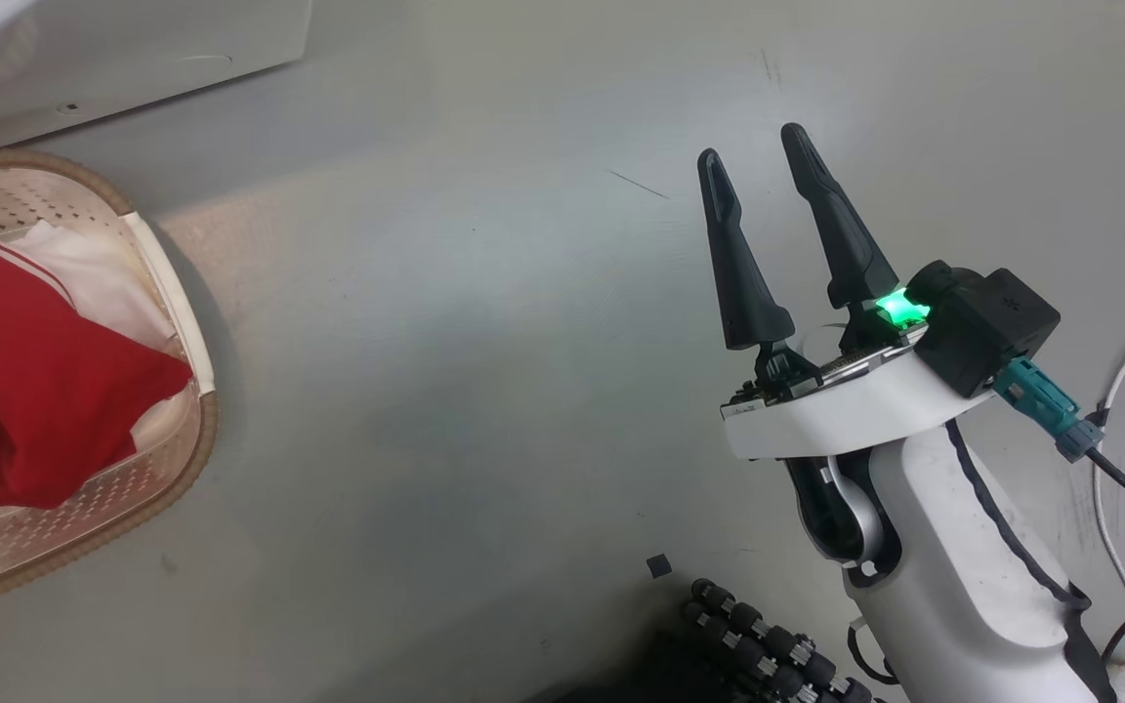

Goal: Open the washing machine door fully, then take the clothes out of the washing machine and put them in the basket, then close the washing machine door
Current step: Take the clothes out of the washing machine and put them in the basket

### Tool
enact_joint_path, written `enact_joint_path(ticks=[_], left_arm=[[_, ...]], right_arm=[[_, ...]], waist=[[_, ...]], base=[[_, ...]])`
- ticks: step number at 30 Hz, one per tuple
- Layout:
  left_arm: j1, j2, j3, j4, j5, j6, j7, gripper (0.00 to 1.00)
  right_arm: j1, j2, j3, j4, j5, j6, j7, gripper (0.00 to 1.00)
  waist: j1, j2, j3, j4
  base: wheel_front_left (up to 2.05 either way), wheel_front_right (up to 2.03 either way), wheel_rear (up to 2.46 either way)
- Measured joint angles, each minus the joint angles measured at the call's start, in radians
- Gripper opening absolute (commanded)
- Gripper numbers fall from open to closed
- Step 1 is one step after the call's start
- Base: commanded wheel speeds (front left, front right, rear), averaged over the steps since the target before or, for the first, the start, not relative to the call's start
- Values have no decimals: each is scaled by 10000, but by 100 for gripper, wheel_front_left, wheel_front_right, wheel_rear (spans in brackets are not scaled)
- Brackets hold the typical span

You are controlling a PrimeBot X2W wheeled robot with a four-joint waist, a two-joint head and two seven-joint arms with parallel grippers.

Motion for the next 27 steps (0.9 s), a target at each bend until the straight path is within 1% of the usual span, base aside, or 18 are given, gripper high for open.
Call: enact_joint_path(ticks=[3,6,13,14,18,19,20,21,22,27], left_arm=[[-91,326,98,111,84,-2,232,100],[-161,512,167,291,81,-4,441,100],[-512,761,303,479,61,-2,1104,100],[-513,802,303,537,73,0,1127,100],[-523,798,372,690,61,94,1682,100],[-537,798,374,702,59,100,1789,81],[-543,798,372,711,59,100,1906,45],[-595,798,357,683,59,100,2004,15],[-629,802,351,662,59,102,2086,0],[-696,825,236,527,61,142,2249,0]], right_arm=[[-15,2,98,-23,190,-25,0,100],[-22,2,151,-38,297,-96,0,100],[-24,6,182,-136,370,-127,0,100],[-24,6,180,-134,370,-194,0,100],[-24,6,184,-134,370,-196,0,100],[-24,6,188,-134,370,-196,0,100],[-24,6,194,-134,370,-198,0,100],[-25,6,196,-134,370,-199,0,100],[-25,6,196,-134,370,-199,0,100],[-56,6,209,-132,370,-228,0,100]], waist=[[0,0,46,-157],[0,0,79,-307],[-1,0,236,-520],[-1,0,254,-542],[-1,0,263,-589],[-1,0,264,-595],[-1,0,265,-600],[-1,0,272,-606],[-1,0,276,-607],[-1,0,311,-604]], base=[[0,0,0],[0,0,0],[0,0,0],[0,0,0],[0,0,0],[0,0,0],[0,0,0],[0,0,0],[0,0,0],[0,0,0]])
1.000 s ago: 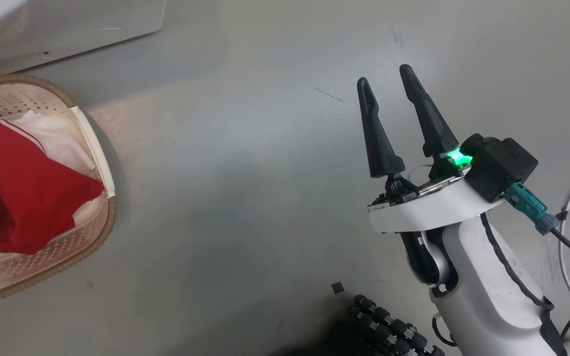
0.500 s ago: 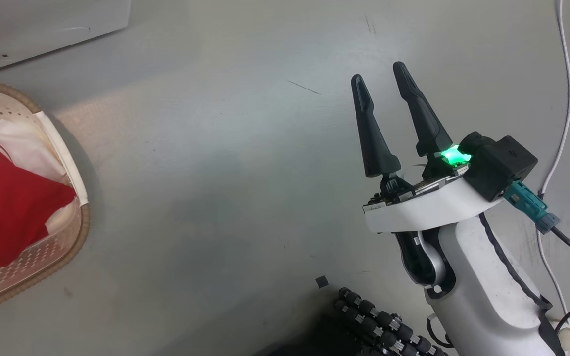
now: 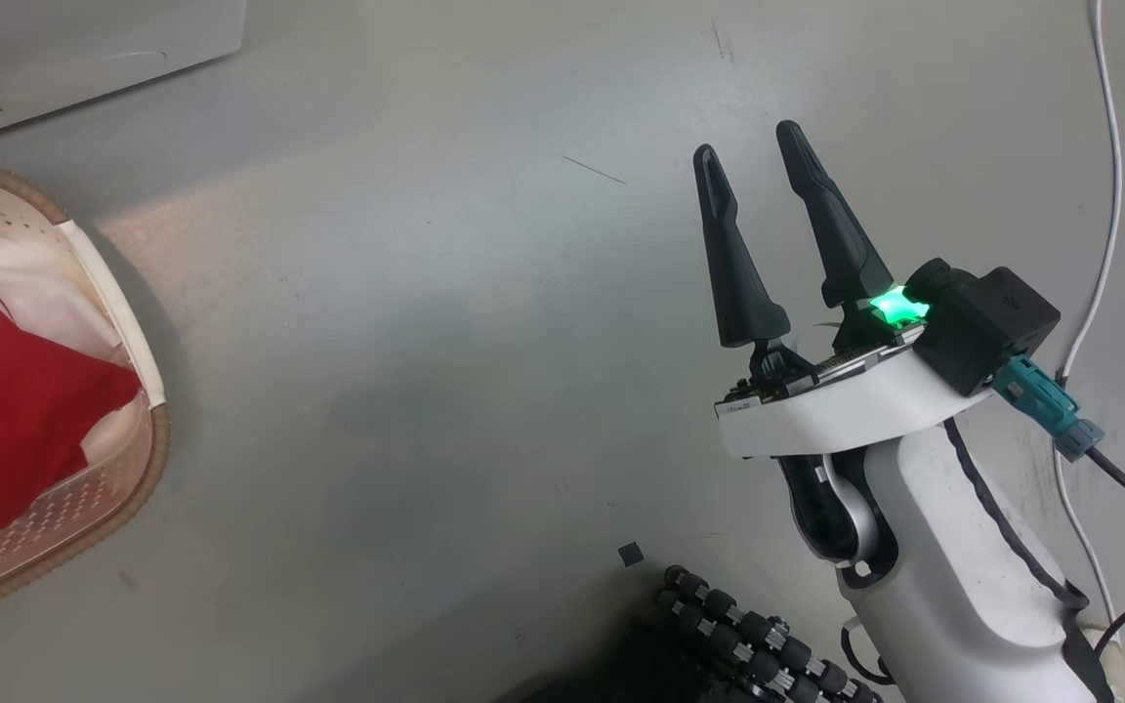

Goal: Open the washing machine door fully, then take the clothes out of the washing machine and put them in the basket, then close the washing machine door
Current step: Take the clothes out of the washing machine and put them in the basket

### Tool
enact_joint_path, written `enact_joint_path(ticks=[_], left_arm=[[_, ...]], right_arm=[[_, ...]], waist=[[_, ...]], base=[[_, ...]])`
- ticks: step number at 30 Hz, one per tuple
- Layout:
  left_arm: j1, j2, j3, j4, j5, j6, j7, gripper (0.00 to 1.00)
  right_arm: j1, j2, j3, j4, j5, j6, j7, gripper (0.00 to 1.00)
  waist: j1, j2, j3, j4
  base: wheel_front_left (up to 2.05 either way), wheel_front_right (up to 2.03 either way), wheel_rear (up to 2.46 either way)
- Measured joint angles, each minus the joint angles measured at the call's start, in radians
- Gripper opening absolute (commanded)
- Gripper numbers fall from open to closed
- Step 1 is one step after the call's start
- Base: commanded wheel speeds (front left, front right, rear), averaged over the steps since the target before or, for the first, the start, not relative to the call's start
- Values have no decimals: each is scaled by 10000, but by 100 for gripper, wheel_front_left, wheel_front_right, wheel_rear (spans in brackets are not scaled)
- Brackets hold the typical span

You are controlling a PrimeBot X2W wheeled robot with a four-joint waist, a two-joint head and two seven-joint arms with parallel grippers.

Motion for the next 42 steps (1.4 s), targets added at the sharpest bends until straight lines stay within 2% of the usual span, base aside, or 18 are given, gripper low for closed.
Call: enact_joint_path(ticks=[8,14,26,42], left_arm=[[0,-23,-209,-190,2,-19,100,0],[12,-19,-769,-479,167,-324,109,0],[51,25,-1126,-581,176,-456,128,0],[678,-1108,-1145,-815,-477,-508,-1225,0]], right_arm=[[-170,0,-4,-2,-2,-65,0,100],[-173,0,-15,-2,-2,-69,0,100],[-199,0,-86,40,-15,-90,0,100],[-198,-4,-456,462,-826,-138,0,100]], waist=[[0,0,28,17],[0,0,33,51],[0,0,-87,163],[0,0,-733,861]], base=[[0,0,0],[0,0,0],[0,0,0],[0,0,0]])
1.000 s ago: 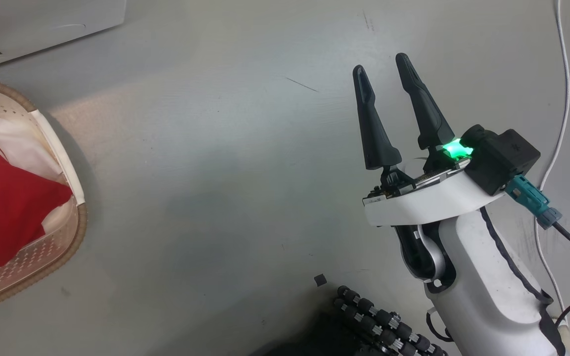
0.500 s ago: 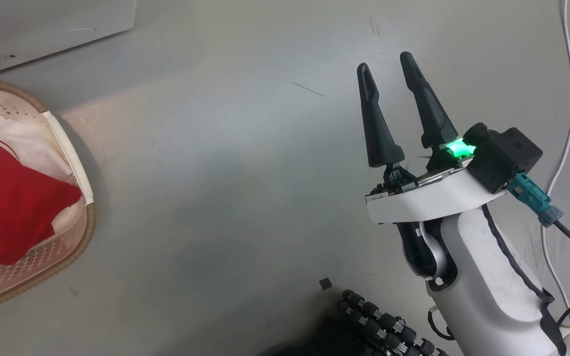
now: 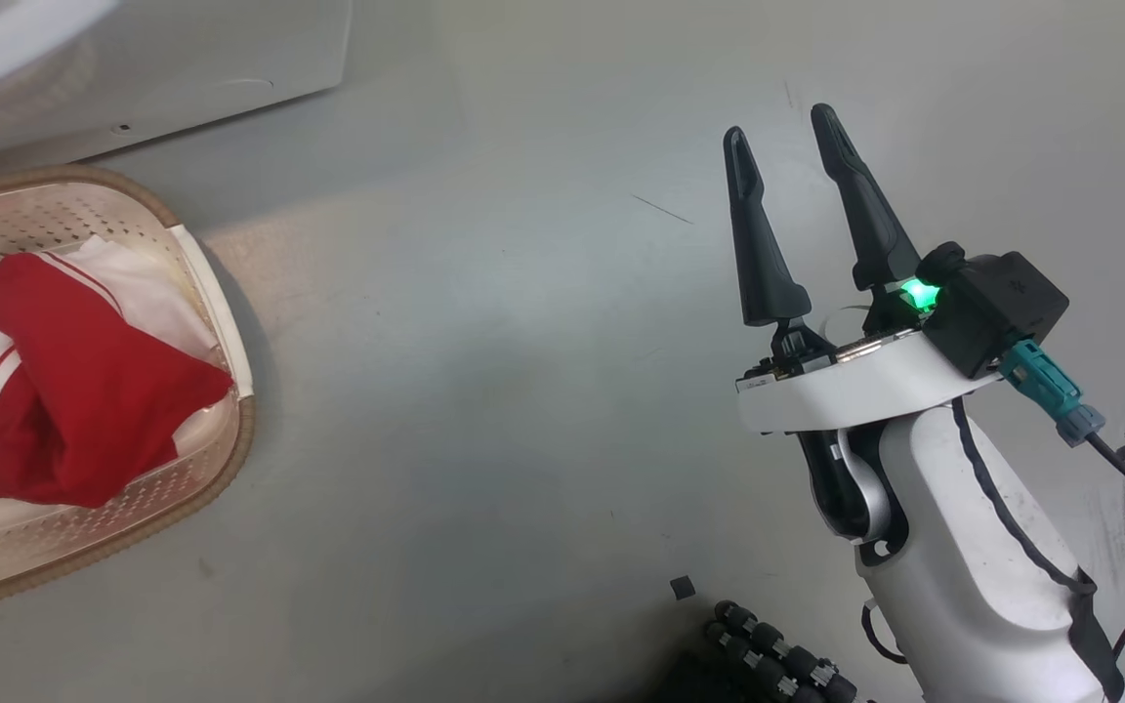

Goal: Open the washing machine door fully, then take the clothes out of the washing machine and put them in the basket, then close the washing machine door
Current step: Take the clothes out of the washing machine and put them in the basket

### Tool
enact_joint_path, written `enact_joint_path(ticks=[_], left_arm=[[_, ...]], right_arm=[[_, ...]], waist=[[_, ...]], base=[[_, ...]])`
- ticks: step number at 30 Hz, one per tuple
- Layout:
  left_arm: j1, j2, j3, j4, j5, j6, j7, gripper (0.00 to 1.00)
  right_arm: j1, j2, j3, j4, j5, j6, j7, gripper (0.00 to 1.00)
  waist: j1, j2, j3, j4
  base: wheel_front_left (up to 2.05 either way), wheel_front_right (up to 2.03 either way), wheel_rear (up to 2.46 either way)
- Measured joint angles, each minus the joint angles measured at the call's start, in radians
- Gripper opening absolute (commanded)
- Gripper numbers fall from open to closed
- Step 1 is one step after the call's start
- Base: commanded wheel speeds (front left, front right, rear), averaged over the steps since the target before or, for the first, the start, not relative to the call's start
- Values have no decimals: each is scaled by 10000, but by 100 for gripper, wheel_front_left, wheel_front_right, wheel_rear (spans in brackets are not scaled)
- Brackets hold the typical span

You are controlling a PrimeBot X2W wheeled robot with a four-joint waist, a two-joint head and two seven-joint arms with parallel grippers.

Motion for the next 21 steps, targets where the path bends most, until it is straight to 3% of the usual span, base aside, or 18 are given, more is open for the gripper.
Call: enact_joint_path(ticks=[21], left_arm=[[2390,-2132,759,-865,-1210,546,-3315,0]], right_arm=[[445,-25,-685,683,-1177,307,0,100]], waist=[[0,0,-1541,1460]], base=[[0,0,0]])
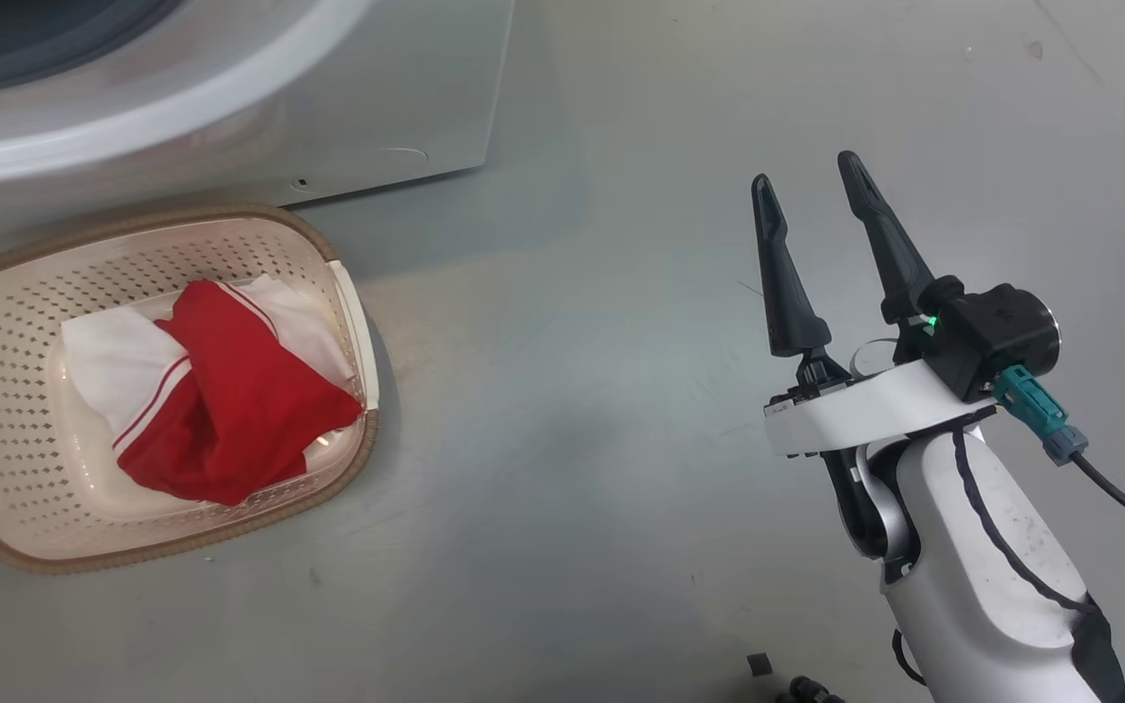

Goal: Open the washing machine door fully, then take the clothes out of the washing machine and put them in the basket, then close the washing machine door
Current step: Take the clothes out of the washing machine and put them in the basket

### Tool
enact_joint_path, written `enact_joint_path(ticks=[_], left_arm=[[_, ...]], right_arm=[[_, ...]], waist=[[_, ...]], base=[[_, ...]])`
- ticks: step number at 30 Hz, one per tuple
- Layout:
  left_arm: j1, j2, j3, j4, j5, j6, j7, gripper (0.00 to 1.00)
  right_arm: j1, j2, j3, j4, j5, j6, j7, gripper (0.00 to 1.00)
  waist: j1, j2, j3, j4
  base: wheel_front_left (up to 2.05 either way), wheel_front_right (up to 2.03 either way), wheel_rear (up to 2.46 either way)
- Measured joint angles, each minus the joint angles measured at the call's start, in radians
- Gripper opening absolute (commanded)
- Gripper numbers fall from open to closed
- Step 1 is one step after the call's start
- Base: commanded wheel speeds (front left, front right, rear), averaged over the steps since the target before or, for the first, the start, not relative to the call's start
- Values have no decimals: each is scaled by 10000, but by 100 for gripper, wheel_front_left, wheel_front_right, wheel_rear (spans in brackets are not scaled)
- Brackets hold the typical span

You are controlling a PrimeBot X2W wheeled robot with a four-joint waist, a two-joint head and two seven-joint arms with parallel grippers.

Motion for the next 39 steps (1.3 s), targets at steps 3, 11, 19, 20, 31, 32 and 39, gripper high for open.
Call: enact_joint_path(ticks=[3,11,19,20,31,32,39], left_arm=[[413,-236,58,-222,-63,90,-443,0],[1474,-940,138,-991,-205,341,-1398,0],[2498,-1377,199,-1789,-211,537,-2341,0],[2615,-1413,184,-1862,-203,543,-2426,0],[3914,-1689,-46,-2834,69,884,-3172,0],[3914,-1689,-46,-2834,69,884,-3172,0],[4926,-1845,-13,-3336,117,1133,-3300,0]], right_arm=[[125,-6,-81,104,-98,84,0,100],[407,-15,-339,240,-295,192,0,100],[748,-17,-458,470,-410,322,0,100],[804,-17,-470,491,-410,324,0,100],[1593,-15,-681,840,-531,497,0,100],[1593,-15,-681,840,-531,497,0,100],[1983,-13,-685,951,-564,598,0,100]], waist=[[0,0,-245,218],[0,0,-881,786],[0,0,-1572,1187],[0,0,-1665,1226],[-1,0,-2825,1534],[-1,0,-2825,1534],[-1,0,-3481,1545]], base=[[0,0,0],[0,0,0],[0,0,0],[0,0,0],[0,0,0],[0,0,0],[0,0,0]])
